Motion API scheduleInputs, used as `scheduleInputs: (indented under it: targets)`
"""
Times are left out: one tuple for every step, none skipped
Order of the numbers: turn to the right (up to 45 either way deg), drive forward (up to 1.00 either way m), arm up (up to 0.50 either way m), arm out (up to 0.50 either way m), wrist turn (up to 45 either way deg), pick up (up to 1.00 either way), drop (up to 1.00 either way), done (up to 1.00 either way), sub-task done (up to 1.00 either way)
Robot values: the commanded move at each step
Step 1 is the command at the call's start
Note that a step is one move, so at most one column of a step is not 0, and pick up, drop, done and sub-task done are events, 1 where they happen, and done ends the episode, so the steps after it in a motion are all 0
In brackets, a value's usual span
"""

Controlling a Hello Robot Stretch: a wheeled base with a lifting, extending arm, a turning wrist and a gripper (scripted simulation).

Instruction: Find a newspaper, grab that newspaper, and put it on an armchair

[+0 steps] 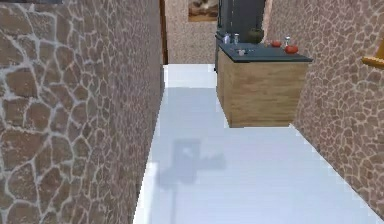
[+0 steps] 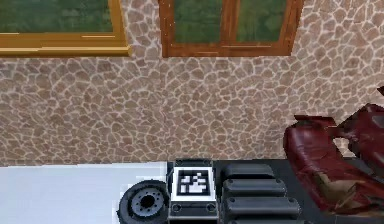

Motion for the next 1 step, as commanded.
scheduleInputs:
  targets:
    - [-3.0, 0.0, 0.0, 0.0, 0.0, 0.0, 0.0, 0.0, 0.0]
